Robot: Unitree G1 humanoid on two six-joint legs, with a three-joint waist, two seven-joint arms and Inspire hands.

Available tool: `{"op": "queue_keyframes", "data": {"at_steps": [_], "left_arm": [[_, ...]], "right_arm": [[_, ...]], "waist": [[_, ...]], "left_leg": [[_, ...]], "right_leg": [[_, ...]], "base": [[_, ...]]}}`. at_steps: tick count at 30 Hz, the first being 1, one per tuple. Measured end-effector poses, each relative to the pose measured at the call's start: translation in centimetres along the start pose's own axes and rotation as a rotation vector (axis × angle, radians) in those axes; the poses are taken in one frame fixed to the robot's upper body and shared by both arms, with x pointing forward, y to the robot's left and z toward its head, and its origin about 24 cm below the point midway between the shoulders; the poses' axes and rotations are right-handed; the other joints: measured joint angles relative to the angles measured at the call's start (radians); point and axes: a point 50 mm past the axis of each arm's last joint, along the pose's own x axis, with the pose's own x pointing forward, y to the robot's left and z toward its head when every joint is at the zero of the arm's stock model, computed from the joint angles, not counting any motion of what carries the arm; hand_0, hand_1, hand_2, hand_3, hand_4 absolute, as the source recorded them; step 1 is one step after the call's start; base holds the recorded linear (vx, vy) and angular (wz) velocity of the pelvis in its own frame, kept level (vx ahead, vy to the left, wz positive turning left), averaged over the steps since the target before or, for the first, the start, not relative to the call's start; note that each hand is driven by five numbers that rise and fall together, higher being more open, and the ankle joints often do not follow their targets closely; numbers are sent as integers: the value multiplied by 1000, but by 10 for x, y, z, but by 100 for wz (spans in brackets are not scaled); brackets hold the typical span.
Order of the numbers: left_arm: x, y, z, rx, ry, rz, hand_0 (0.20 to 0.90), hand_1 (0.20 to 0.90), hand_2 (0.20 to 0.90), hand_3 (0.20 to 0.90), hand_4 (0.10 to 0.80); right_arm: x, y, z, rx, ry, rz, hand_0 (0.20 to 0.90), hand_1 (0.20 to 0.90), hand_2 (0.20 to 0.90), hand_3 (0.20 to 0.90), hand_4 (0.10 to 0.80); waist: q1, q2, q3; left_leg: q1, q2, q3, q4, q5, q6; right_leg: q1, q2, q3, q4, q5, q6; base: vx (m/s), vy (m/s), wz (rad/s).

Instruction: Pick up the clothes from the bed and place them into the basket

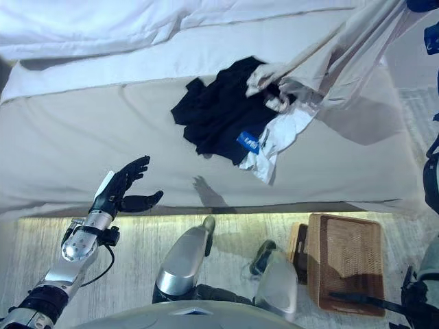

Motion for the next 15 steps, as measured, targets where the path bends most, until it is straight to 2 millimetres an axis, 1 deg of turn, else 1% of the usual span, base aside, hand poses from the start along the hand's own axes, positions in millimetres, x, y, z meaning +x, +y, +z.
{"op": "queue_keyframes", "data": {"at_steps": [1,2,3,4,6,7,9,12,15], "left_arm": [[3,-3,-3,-10,15,6,900,900,900,900,800],[6,-7,-8,-18,38,13,900,900,900,900,800],[5,-12,-13,-25,68,10,900,900,900,900,800],[3,-17,-20,-38,98,11,900,900,900,900,800],[-1,-25,-30,-56,146,10,900,900,900,900,800],[-3,-32,-36,-62,171,3,900,900,900,900,800],[-8,-41,-46,-60,220,-9,900,900,900,900,800],[-13,-48,-56,-62,266,-13,900,900,900,900,800],[-14,-48,-61,-66,297,-4,900,900,900,900,800]], "right_arm": [[0,-5,-3,0,4,-11,300,300,300,200,100],[-1,-7,-5,7,2,-15,300,300,300,200,100],[-2,-8,-7,8,6,-16,300,300,300,200,100],[-2,-7,-11,20,5,-11,300,300,300,200,100],[-4,-5,-16,26,5,-5,300,300,300,200,100],[-5,-4,-22,27,16,-1,300,300,300,200,100],[-9,2,-32,54,28,18,300,300,300,200,100],[-14,7,-44,54,46,41,300,300,300,200,100],[-17,8,-51,50,55,46,300,300,300,200,100]], "waist": [[-13,-1,-16],[-33,-1,-23],[-48,-3,-52],[-69,-8,-84],[-84,-6,-108],[-108,-10,-124],[-136,-11,-157],[-175,-10,-172],[-206,-7,-175]], "left_leg": [[32,1,8,-28,9,-2],[74,-1,13,-68,27,-5],[87,-2,21,-92,28,-5],[101,-1,29,-116,28,-5],[132,2,46,-147,33,-4],[152,4,58,-165,33,-4],[177,7,75,-208,39,-4],[201,18,109,-250,45,-7],[218,21,133,-284,55,-9]], "right_leg": [[30,7,3,-44,21,-3],[80,15,-1,-94,38,5],[93,19,0,-124,45,9],[102,27,7,-158,60,11],[135,40,22,-212,80,9],[153,47,28,-248,98,11],[173,61,42,-308,124,11],[186,81,68,-371,162,1],[189,91,91,-405,178,-2]], "base": [[29,82,-14],[40,69,-13],[8,57,-15],[-4,32,-19],[-33,32,-29],[-45,37,-30],[-32,22,-34],[-19,3,-37],[-12,7,-29]]}}
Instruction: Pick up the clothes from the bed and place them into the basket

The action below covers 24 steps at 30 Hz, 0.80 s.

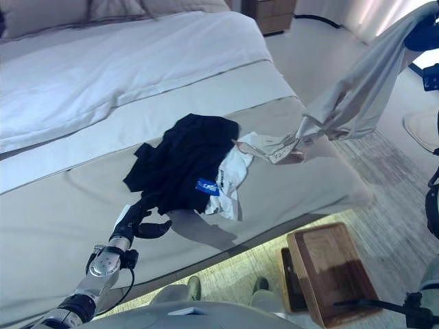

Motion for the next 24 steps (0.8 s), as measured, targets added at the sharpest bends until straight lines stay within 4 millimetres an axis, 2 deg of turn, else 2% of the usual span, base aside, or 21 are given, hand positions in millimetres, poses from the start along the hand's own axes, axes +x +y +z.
{"op": "queue_keyframes", "data": {"at_steps": [3,6,13,18,24], "left_arm": [[-1,2,-5,-25,21,25,900,900,900,900,800],[-2,3,-8,-24,34,25,900,900,900,900,800],[-2,2,-10,28,44,-4,900,900,900,900,800],[-1,1,-10,36,45,-28,900,900,900,900,800],[-1,0,-16,49,77,-45,900,900,900,900,800]], "right_arm": [[-5,-3,-6,9,-12,-3,300,300,300,200,100],[-10,1,-12,2,-11,13,300,300,300,200,100],[-31,4,-20,79,-83,16,300,300,300,200,100],[-40,0,-41,82,-35,2,300,300,300,200,100],[-47,-5,-58,101,13,-12,300,300,300,200,100]], "waist": [[-33,4,-2],[-45,7,-5],[-103,15,-11],[-143,17,-12],[-189,33,-23]], "left_leg": [[17,4,26,-34,9,-5],[46,12,47,-51,10,-6],[81,20,99,-84,11,-8],[96,26,124,-87,11,-8],[107,34,153,-91,11,-8]], "right_leg": [[1,12,22,-32,14,0],[17,24,44,-46,19,-7],[9,49,105,-62,19,-7],[7,59,138,-62,19,-7],[-8,71,183,-62,21,-6]], "base": [[19,11,-24],[29,1,-25],[22,-5,-25],[-1,-4,-22],[-8,-5,-22]]}}
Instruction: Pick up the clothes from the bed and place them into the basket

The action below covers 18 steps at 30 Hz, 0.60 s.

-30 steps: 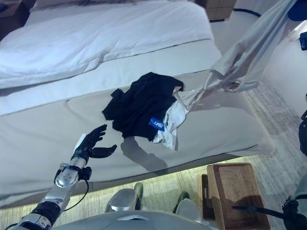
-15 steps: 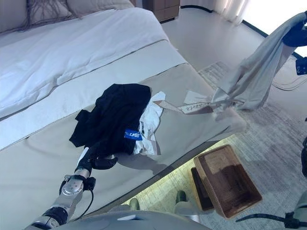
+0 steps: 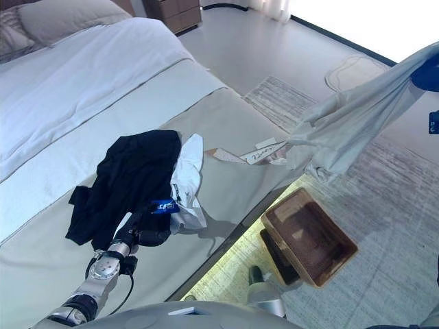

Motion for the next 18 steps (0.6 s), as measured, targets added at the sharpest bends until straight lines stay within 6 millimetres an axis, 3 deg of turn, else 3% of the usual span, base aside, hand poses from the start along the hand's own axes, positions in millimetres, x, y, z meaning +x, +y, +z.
{"op": "queue_keyframes", "data": {"at_steps": [8,18], "left_arm": [[0,0,-3,2,18,1,900,900,900,900,800],[2,-2,-1,16,12,-19,900,900,900,900,800]], "right_arm": [[-16,-21,-29,5,80,-57,300,300,300,200,100],[-31,-18,-56,-31,168,108,300,300,300,200,100]], "waist": [[-51,25,-17],[-95,40,-26]], "left_leg": [[5,6,20,-18,5,-8],[12,16,55,-33,5,-8]], "right_leg": [[-16,15,27,1,0,0],[-33,26,56,1,8,11]], "base": [[-27,-5,-10],[-3,-11,-10]]}}
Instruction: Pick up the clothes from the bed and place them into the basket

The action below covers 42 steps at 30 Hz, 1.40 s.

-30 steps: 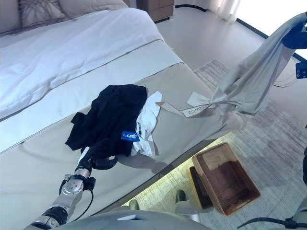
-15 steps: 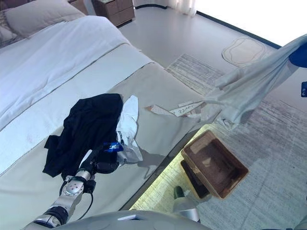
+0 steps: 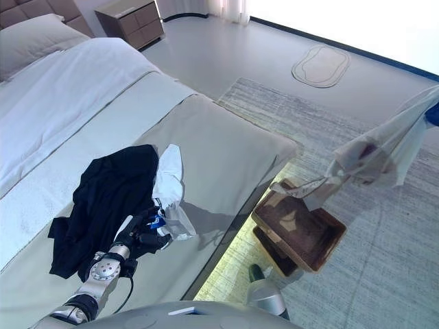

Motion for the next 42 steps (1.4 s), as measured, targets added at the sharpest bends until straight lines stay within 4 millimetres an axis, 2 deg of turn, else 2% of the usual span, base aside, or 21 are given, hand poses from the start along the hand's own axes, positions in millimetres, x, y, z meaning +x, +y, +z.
{"op": "queue_keyframes", "data": {"at_steps": [5,12,17,27,35,39,40,41,42], "left_arm": [[3,-3,5,19,-16,-21,900,900,900,900,800],[4,-5,6,18,-15,-24,900,900,900,900,800],[3,-5,5,27,-12,-28,900,900,900,900,800],[4,-6,6,33,-13,-35,900,900,900,900,800],[4,-7,6,46,-14,-44,900,900,900,900,800],[4,-7,5,49,-13,-46,900,900,900,900,800],[3,-7,5,49,-12,-45,900,900,900,900,800],[3,-7,5,50,-12,-46,900,900,900,900,800],[3,-7,5,50,-12,-45,900,900,900,900,800]], "right_arm": [[-4,6,-10,-19,33,109,300,300,300,200,100],[-10,17,-17,-59,54,241,300,300,300,200,100],[-17,36,-28,-71,70,320,300,300,300,200,100],[-40,94,-74,-100,207,538,300,300,300,200,100],[-60,107,-121,-114,395,560,300,300,300,200,100],[-67,111,-134,-127,448,568,300,300,300,200,100],[-69,111,-136,-135,453,571,408,408,408,326,226],[-69,112,-137,-145,457,576,900,900,900,900,800],[-70,113,-138,-167,459,586,900,900,900,900,800]], "waist": [[-3,8,-5],[1,9,-5],[5,8,-5],[27,7,-4],[62,1,-1],[82,0,0],[83,-1,0],[84,-1,0],[84,-2,1]], "left_leg": [[-7,1,4,-1,0,0],[-11,3,3,-2,0,0],[-11,3,0,-7,2,-3],[-12,4,-5,-7,2,-3],[-12,3,-31,-7,3,-4],[-13,4,-37,-7,5,-7],[-13,4,-38,-7,5,-7],[-13,4,-40,-7,6,-8],[-14,4,-43,-7,6,-8]], "right_leg": [[-11,2,3,0,6,9],[-16,5,3,0,12,8],[-16,6,-1,0,12,8],[-12,1,-9,0,12,8],[2,-4,-35,-3,12,8],[4,-4,-39,-3,12,8],[5,-5,-41,-3,12,8],[6,-5,-43,-3,12,8],[6,-5,-46,-3,12,8]], "base": [[-4,-1,-1],[0,0,0],[0,0,0],[-1,-1,0],[3,-21,10],[16,-23,4],[-5,-24,4],[-11,-23,6],[-8,-16,9]]}}
